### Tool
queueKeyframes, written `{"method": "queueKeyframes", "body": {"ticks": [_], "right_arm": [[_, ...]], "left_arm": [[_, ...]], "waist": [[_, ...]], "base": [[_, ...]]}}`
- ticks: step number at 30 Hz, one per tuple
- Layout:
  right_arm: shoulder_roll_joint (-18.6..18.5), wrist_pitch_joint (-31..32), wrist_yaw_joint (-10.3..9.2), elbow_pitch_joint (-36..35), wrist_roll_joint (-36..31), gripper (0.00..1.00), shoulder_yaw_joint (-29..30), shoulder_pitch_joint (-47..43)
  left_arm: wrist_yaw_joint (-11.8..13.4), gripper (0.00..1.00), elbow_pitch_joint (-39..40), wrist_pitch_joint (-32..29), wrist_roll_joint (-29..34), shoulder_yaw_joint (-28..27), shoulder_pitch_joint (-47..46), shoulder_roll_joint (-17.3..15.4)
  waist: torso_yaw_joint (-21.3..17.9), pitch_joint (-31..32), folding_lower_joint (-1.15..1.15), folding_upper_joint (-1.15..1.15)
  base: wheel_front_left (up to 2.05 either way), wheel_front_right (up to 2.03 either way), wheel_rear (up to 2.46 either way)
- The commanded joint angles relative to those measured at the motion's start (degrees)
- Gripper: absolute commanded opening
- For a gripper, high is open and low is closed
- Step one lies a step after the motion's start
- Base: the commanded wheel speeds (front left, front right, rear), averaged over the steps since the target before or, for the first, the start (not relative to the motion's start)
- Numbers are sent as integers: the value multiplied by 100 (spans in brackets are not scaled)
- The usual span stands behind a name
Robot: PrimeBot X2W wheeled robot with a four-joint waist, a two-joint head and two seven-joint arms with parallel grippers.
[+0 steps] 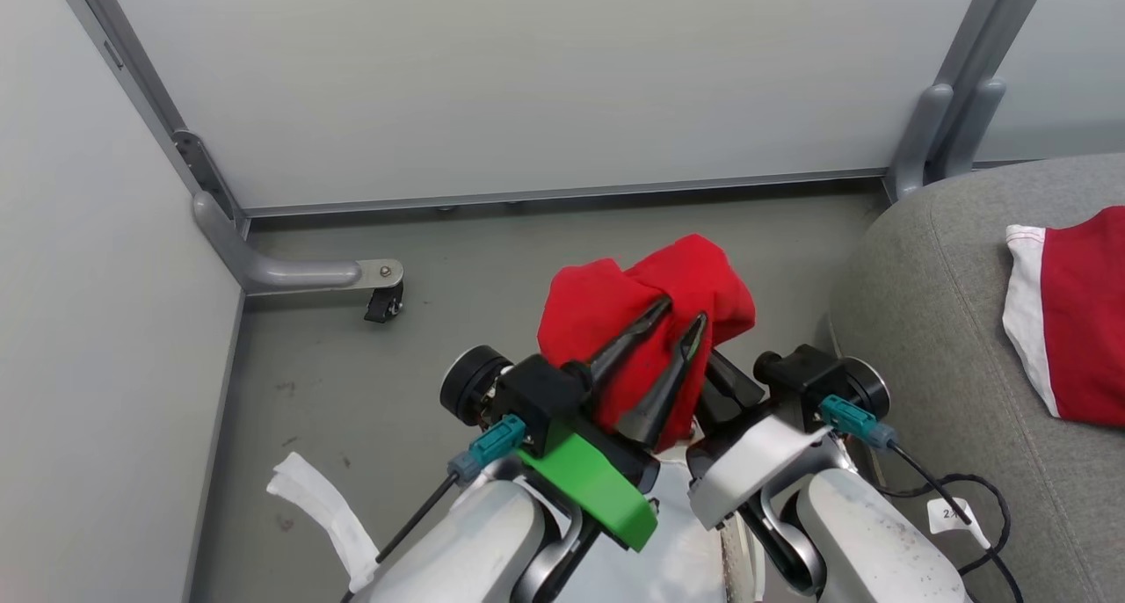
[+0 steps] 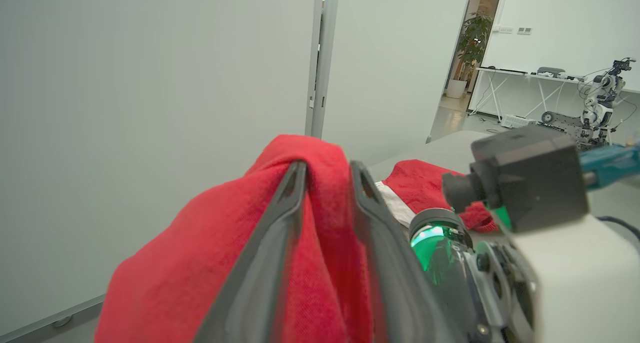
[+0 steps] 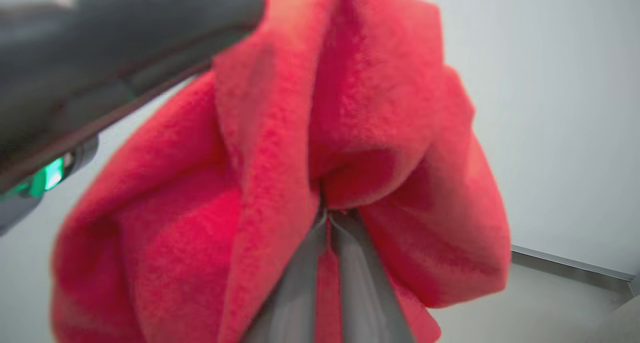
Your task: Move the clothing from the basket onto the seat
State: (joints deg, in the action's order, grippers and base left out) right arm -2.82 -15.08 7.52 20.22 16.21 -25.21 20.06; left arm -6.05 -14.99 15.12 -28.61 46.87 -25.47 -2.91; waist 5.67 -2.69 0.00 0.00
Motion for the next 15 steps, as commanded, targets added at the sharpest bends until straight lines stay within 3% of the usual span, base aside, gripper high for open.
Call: {"method": "queueKeyframes", "body": {"ticks": [1,8,15], "right_arm": [[-22,-13,-6,-60,49,0,22,-80],[-23,-13,-6,-197,31,0,140,-176],[-23,-13,-6,-268,-2,0,224,-227]], "left_arm": [[17,100,19,4,17,-43,-107,-2],[56,100,20,4,143,-236,-29,-2],[37,100,-142,4,249,-371,99,-3]], "waist": [[-2,-7,0,0],[-109,-31,0,0],[-521,-27,0,0]], "base": [[0,0,0],[0,0,0],[0,0,0]]}}
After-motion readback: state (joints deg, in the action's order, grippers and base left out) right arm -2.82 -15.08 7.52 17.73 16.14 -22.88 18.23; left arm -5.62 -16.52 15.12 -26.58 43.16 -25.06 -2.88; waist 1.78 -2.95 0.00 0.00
